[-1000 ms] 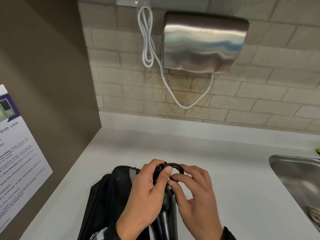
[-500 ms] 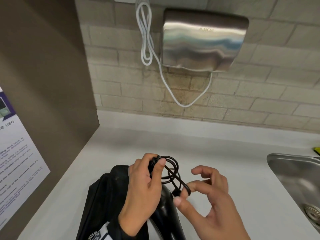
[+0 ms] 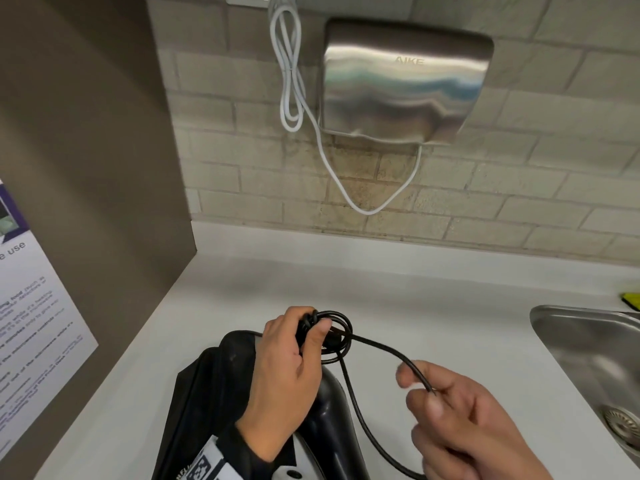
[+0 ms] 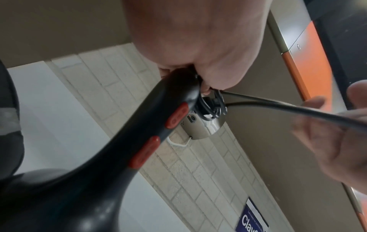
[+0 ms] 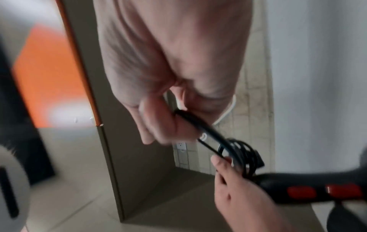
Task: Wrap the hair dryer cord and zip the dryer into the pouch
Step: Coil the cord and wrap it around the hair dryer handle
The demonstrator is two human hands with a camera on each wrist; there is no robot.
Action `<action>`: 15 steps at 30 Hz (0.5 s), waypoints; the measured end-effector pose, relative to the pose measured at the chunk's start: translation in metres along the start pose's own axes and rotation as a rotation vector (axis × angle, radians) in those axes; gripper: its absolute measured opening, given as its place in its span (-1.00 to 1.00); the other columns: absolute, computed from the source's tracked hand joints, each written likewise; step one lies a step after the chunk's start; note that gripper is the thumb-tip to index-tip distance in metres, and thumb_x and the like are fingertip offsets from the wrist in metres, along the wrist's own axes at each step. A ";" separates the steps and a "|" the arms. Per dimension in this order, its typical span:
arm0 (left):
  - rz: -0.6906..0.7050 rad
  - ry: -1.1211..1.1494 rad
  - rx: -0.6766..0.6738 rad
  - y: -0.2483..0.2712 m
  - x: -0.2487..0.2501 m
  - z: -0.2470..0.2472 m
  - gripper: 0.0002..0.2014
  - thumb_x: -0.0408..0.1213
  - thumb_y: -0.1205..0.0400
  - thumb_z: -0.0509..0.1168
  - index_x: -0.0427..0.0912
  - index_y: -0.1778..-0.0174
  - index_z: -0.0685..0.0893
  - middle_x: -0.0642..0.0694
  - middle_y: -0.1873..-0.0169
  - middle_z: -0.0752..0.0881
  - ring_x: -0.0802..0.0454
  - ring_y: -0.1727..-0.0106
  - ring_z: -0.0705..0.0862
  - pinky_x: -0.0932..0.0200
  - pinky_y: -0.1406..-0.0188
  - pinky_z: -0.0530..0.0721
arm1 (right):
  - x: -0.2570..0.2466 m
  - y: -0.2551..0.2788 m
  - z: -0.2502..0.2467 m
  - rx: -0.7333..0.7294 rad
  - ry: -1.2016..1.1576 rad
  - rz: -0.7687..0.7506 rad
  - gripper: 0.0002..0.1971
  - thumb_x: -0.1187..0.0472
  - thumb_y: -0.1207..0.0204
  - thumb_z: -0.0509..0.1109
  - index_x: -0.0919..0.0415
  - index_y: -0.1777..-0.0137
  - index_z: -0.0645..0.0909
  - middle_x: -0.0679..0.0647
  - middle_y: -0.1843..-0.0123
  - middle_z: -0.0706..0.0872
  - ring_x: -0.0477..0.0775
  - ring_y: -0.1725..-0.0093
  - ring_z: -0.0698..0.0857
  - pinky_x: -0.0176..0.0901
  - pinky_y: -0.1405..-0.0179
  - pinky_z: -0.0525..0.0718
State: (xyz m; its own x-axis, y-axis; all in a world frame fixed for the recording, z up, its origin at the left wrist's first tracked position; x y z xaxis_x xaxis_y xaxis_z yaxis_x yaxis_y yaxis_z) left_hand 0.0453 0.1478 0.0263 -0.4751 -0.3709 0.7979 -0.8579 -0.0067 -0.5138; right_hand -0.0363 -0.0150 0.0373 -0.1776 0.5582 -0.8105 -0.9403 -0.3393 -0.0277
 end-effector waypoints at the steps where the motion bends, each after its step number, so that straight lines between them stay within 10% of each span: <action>1: 0.007 0.006 0.002 0.000 0.000 0.000 -0.84 0.25 -0.61 0.10 0.34 0.05 0.48 0.24 0.33 0.66 0.05 0.17 0.72 0.06 0.16 0.72 | -0.002 0.000 0.000 0.000 0.053 -0.021 -0.78 0.23 -0.46 0.61 0.28 0.02 0.65 0.05 0.54 0.45 -0.12 0.64 0.47 -0.35 0.59 0.52; 5: 0.028 0.019 0.034 -0.002 -0.004 -0.003 -0.55 0.38 -0.60 0.06 0.10 0.03 0.61 0.25 0.56 0.60 0.29 0.47 0.61 0.50 0.39 0.52 | -0.019 0.008 -0.013 0.175 0.322 -0.147 -0.54 0.09 -0.12 0.80 0.36 0.17 0.68 0.40 0.40 0.66 0.38 0.23 0.81 -0.04 -0.01 0.78; 10: 0.078 0.068 0.039 0.000 0.009 -0.002 -0.56 0.32 -0.61 0.12 0.03 0.05 0.64 0.38 0.47 0.65 0.42 0.52 0.58 0.65 0.48 0.41 | -0.030 0.009 0.000 0.039 -0.109 -0.228 -0.87 0.38 -0.68 0.32 0.39 -0.18 0.57 0.34 0.21 0.63 0.45 0.22 0.73 0.49 -0.19 0.60; 15: 0.112 0.053 0.038 0.002 0.014 0.006 -0.64 0.33 -0.63 0.07 0.16 0.05 0.55 0.31 0.57 0.52 0.33 0.50 0.54 0.58 0.46 0.42 | -0.042 0.005 0.015 0.249 0.059 -0.292 -0.58 0.07 -0.06 0.80 0.21 0.20 0.71 0.15 0.50 0.54 0.15 0.70 0.59 0.15 0.47 0.77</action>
State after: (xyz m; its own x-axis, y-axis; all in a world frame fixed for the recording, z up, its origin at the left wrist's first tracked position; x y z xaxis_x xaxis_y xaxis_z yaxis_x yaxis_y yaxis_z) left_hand 0.0382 0.1365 0.0346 -0.5782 -0.3217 0.7498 -0.7911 -0.0034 -0.6116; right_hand -0.0377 -0.0292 0.0801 0.1187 0.5570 -0.8220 -0.9918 0.0264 -0.1253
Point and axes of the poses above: each hand's wrist, its own y-axis away from the middle knuckle, its own z-axis out of the palm, x = y × z, the point moved 8 cm from there along -y, towards the middle knuckle
